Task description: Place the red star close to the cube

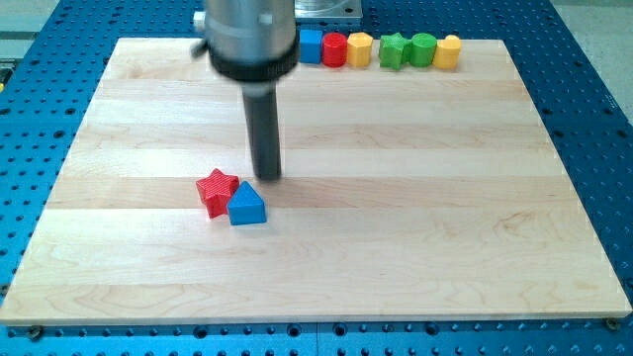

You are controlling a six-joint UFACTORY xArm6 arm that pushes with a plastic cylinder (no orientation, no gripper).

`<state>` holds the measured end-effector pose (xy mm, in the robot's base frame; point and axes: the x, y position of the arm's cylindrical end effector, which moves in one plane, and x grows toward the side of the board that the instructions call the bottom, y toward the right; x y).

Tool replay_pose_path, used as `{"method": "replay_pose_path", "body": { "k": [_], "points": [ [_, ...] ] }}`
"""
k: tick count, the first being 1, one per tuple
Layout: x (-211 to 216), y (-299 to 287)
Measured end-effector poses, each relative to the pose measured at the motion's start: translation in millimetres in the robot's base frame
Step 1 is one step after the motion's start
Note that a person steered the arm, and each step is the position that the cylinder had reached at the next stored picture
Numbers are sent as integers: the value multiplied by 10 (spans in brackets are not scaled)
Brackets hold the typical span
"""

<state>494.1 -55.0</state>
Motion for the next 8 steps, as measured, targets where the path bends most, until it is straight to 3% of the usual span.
{"method": "replay_pose_path", "body": {
  "k": [1,3,4,6,7,8],
  "points": [
    [507,-10],
    [198,-443],
    [-250,-584],
    [-1574,-643],
    [-641,-638],
    [-577,-1042]
  ]
}}
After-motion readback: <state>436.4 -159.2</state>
